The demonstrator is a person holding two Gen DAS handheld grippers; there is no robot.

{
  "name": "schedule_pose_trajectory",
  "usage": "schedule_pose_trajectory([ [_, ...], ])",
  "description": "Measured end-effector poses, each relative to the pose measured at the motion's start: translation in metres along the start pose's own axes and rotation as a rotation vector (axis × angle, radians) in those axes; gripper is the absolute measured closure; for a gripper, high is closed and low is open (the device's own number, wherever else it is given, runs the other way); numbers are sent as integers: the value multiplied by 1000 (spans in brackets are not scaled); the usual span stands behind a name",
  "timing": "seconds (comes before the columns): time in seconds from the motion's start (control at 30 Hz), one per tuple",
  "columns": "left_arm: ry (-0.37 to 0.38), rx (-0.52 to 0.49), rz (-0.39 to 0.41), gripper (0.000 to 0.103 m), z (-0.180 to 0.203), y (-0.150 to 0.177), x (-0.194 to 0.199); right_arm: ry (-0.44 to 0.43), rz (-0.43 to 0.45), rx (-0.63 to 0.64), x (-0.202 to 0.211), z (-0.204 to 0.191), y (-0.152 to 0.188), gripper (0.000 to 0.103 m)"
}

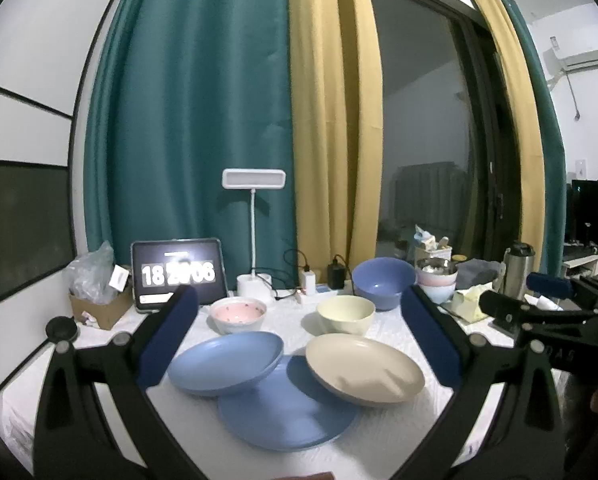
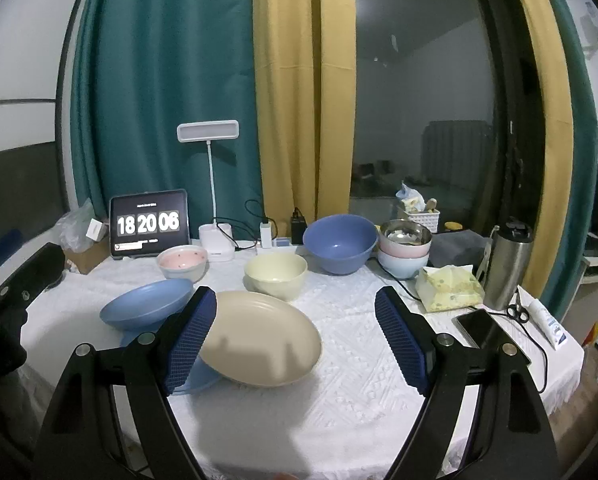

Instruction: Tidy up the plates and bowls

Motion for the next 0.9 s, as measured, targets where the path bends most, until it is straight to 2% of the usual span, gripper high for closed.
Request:
schedule_pose_trajectory([
  [0.9,-9,14,-9,1,1,7,-3,-2,-4,-5,-1,1,2,19],
])
Point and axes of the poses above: each gripper's, at about its wrist camera, not at the fingertips, and x roughly against the way its jaws point, z to its right, y to its underside, the point moved 7 cm from there along -x, roughly the way its jaws point, and after that the axes turned 9 degrees about -z, right-handed, at the moved point
